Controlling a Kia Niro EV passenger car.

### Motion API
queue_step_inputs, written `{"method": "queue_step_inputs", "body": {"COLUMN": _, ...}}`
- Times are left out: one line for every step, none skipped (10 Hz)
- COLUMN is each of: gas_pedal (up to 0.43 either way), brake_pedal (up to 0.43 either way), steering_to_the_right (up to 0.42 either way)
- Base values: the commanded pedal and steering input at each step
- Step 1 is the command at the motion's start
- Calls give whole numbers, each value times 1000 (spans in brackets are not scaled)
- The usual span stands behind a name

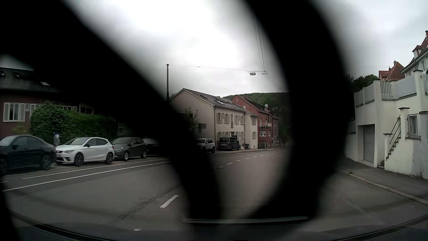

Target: Follow the waypoints while adhering to traffic rules and regulations

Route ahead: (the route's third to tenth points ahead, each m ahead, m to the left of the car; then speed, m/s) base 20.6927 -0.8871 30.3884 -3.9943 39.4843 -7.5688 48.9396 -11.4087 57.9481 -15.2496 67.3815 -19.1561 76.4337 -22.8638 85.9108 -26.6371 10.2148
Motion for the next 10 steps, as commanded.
{"method": "queue_step_inputs", "body": {"gas_pedal": 0, "brake_pedal": 0, "steering_to_the_right": 74}}
{"method": "queue_step_inputs", "body": {"gas_pedal": 0, "brake_pedal": 0, "steering_to_the_right": 69}}
{"method": "queue_step_inputs", "body": {"gas_pedal": 0, "brake_pedal": 0, "steering_to_the_right": 66}}
{"method": "queue_step_inputs", "body": {"gas_pedal": 0, "brake_pedal": 0, "steering_to_the_right": 63}}
{"method": "queue_step_inputs", "body": {"gas_pedal": 8, "brake_pedal": 0, "steering_to_the_right": 63}}
{"method": "queue_step_inputs", "body": {"gas_pedal": 8, "brake_pedal": 0, "steering_to_the_right": 63}}
{"method": "queue_step_inputs", "body": {"gas_pedal": 8, "brake_pedal": 0, "steering_to_the_right": 64}}
{"method": "queue_step_inputs", "body": {"gas_pedal": 20, "brake_pedal": 0, "steering_to_the_right": 64}}
{"method": "queue_step_inputs", "body": {"gas_pedal": 28, "brake_pedal": 0, "steering_to_the_right": 65}}
{"method": "queue_step_inputs", "body": {"gas_pedal": 28, "brake_pedal": 0, "steering_to_the_right": 66}}
